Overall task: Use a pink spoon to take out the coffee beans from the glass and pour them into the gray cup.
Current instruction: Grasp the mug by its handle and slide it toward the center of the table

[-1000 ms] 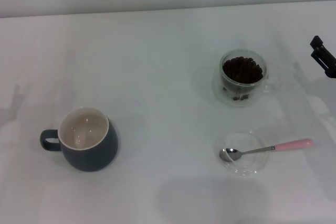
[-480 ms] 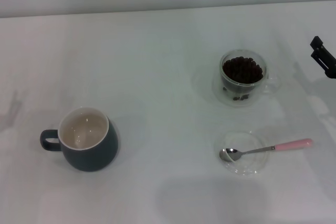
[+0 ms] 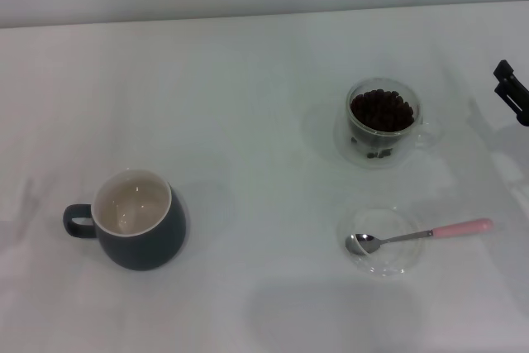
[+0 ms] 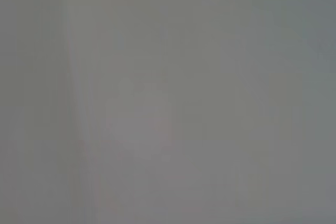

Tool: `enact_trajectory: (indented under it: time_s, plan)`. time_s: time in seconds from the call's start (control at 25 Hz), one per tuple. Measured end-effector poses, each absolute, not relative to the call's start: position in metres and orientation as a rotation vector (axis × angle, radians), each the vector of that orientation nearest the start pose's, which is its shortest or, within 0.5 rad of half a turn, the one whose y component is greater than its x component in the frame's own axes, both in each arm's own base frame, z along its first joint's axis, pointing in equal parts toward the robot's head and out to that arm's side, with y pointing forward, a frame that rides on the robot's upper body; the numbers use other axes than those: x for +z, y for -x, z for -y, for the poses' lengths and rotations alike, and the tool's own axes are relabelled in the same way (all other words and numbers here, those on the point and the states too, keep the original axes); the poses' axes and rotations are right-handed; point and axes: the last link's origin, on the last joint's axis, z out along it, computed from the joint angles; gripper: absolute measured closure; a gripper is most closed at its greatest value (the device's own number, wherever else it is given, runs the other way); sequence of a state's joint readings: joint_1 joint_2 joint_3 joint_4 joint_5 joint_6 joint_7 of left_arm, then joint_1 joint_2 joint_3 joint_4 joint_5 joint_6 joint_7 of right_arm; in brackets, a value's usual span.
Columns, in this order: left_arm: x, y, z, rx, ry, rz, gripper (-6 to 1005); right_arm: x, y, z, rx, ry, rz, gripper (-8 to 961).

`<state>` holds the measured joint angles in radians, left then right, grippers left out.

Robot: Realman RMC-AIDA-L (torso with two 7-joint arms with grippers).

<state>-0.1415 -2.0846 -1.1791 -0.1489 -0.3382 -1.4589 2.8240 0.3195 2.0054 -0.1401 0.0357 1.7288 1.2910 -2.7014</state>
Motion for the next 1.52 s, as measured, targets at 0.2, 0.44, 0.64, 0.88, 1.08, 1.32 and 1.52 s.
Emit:
enact_trajectory:
  time_s: [0.2, 0.44, 0.64, 0.88, 1.08, 1.32, 1.52]
  plan:
    - [-0.019, 0.358, -0.212, -0.825, 1.674, 0.574, 106, 0.023, -0.393, -0.275, 0.692, 1.578, -0.713, 91]
    - [-0.031, 0.356, -0.205, -0.811, 1.757, 0.585, 106, 0.023, -0.394, -0.276, 0.687, 1.578, -0.717, 92]
    - [-0.037, 0.359, -0.197, -0.79, 1.798, 0.597, 106, 0.022, -0.395, -0.277, 0.673, 1.581, -0.728, 93]
    - [-0.042, 0.358, -0.19, -0.782, 1.845, 0.599, 107, 0.021, -0.394, -0.279, 0.674, 1.588, -0.727, 94]
    - [-0.047, 0.356, -0.186, -0.781, 1.889, 0.593, 107, 0.02, -0.392, -0.281, 0.678, 1.591, -0.723, 95]
    - [-0.05, 0.362, -0.184, -0.741, 1.898, 0.623, 107, 0.02, -0.392, -0.282, 0.68, 1.592, -0.722, 96]
    - [-0.055, 0.366, -0.192, -0.691, 1.908, 0.658, 106, 0.02, -0.392, -0.282, 0.679, 1.592, -0.723, 97]
